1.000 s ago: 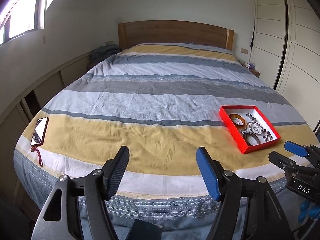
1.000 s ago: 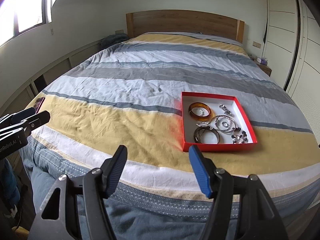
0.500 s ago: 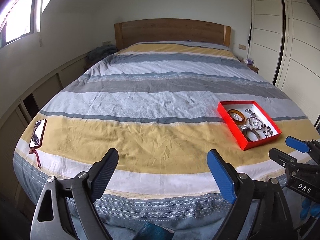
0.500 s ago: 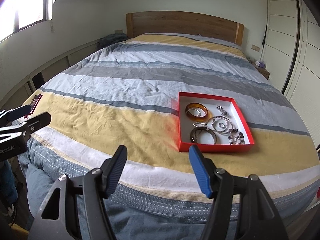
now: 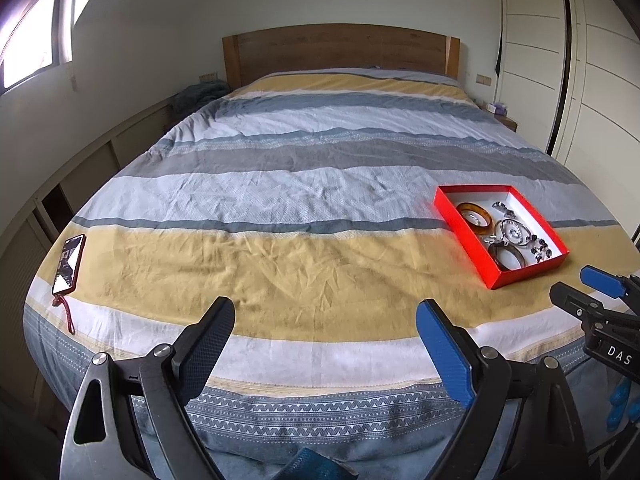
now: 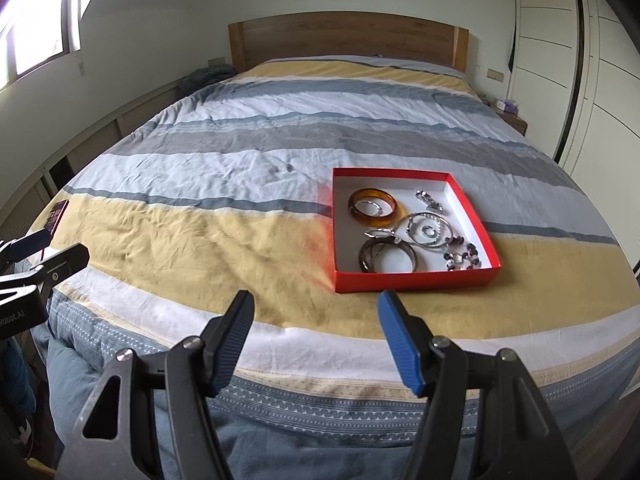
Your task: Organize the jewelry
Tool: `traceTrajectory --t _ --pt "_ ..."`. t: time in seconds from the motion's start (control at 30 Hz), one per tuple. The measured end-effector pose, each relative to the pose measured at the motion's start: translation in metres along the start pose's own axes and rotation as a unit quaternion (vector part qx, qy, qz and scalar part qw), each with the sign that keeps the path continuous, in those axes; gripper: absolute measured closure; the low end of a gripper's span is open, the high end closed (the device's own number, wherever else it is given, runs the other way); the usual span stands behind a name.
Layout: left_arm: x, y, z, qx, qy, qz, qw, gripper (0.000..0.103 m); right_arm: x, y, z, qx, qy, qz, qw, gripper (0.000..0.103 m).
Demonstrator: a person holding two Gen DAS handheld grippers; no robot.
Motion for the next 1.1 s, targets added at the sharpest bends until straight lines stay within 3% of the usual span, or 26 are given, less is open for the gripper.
traceTrajectory --t 1.1 --pt "0.01 -0.002 0.012 -0.005 0.001 0.019 0.9998 0.012 0.02 0.006 0.019 -0.024 0.021 0.018 0.999 0.04"
Point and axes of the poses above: each gripper's, at about its wrist camera, not at the fingertips, and z roughly the way its jaws point, x to its right, y to its underside, the point moved 4 cm from there along z, roughly the way its jaws point, and after that the axes turned 9 degrees about z, right-handed, at the moved point
